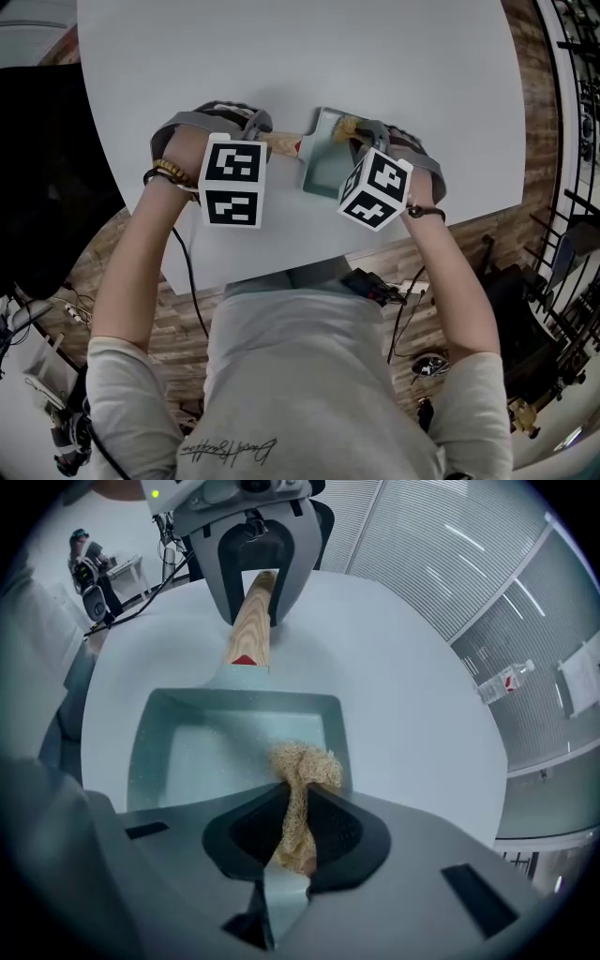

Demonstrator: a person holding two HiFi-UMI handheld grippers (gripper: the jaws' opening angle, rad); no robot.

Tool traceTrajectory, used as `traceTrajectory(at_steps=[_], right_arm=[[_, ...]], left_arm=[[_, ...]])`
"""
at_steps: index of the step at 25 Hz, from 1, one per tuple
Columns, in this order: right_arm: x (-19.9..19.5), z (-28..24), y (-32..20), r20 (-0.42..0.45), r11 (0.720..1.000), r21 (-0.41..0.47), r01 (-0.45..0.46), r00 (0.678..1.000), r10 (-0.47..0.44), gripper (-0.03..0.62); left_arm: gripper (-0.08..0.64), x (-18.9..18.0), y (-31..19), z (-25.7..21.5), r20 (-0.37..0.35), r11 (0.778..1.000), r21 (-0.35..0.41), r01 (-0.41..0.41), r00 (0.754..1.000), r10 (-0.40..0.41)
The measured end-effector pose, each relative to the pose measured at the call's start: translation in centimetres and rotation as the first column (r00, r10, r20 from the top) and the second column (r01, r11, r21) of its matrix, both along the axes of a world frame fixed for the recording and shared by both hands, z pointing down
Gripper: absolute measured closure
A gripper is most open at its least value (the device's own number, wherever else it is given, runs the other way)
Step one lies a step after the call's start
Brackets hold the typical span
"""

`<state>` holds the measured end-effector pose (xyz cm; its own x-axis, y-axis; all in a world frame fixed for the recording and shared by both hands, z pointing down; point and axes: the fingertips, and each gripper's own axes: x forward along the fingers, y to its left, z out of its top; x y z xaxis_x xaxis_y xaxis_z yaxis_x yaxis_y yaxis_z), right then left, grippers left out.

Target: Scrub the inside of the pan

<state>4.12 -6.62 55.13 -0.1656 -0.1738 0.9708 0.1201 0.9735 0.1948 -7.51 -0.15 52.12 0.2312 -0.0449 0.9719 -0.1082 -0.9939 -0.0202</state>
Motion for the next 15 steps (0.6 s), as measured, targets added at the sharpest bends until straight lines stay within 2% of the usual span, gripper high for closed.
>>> traceTrajectory(at_steps=[5,9,15], right_arm=[[0.0,0.1,0.1,0.001,1.0,0.005,0.001,1.0,-0.001,0.523],[0.5,0.0,1.2,-0.017,0.999,-0.014,0.038,0.999,-0.038,0.523],[1.5,0.3,4.1,-0.058,0.992,-0.109,0.055,0.996,-0.062,0.523]], left_arm=[[0.411,-0.1,0.0,0.1,0.004,1.0,0.002,0.02,1.0,-0.02],[0.411,-0.1,-0.1,0.1,0.02,0.999,0.015,0.032,0.999,-0.032],[0.411,-0.3,-0.4,0.5,0.039,0.999,0.026,0.032,0.999,-0.033]])
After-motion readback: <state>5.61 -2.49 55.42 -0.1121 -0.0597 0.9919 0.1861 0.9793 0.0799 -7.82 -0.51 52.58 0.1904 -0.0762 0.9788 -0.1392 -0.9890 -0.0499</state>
